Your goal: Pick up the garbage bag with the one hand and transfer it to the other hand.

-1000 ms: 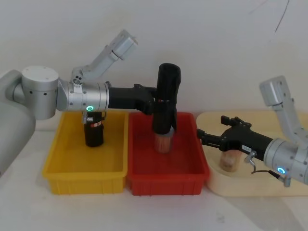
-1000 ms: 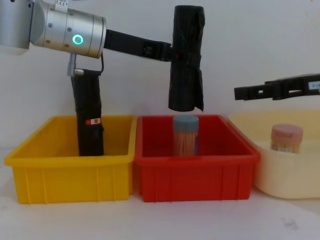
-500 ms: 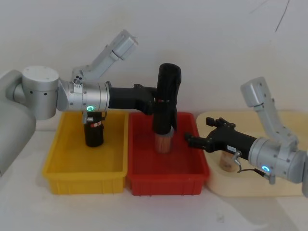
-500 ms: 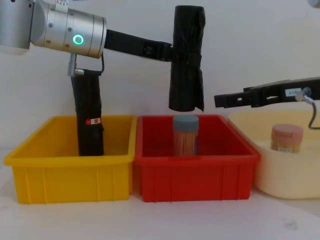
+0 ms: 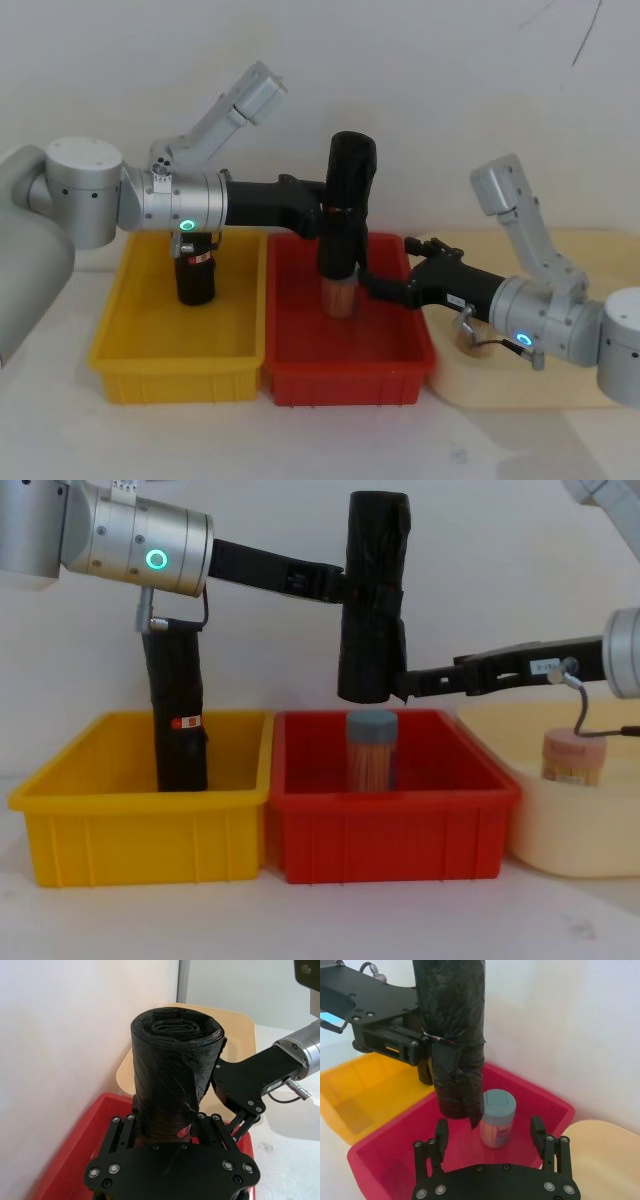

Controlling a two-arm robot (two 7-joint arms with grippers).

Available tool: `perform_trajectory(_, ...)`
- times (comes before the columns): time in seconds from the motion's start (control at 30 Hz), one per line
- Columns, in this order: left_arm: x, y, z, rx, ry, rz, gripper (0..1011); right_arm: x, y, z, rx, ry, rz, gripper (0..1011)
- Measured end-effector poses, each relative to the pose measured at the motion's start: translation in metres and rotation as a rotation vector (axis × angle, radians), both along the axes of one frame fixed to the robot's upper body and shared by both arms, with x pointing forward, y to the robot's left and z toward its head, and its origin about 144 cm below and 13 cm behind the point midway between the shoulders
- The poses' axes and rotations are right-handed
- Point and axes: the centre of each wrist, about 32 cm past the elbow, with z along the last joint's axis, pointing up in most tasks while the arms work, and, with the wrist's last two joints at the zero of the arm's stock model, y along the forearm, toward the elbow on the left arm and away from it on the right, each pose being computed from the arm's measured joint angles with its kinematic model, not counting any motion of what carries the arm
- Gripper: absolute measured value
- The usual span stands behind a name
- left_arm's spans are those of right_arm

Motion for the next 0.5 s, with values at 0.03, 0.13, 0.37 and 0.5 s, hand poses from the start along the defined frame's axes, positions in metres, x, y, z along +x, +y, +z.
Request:
perform_trajectory(0.03, 0.000, 0.000, 0.000, 0.000, 0.000, 0.000, 482, 0.000, 0.001, 0.000, 0.001, -0.001, 0.001, 999)
perform_trajectory(0.13, 0.000, 0.000, 0.000, 0.000, 0.000, 0.000, 482, 0.004, 0.004, 0.001, 0.002, -0.006, 0.013, 999)
perform_trajectory(0.37, 0.000, 0.000, 0.000, 0.000, 0.000, 0.000, 482, 0.010, 0.010, 0.003, 0.006, -0.014, 0.040, 999)
perform_trajectory(0.5, 0.000, 0.000, 0.000, 0.000, 0.000, 0.000, 482, 0.013, 0.013, 0.005, 0.009, -0.014, 0.056, 999)
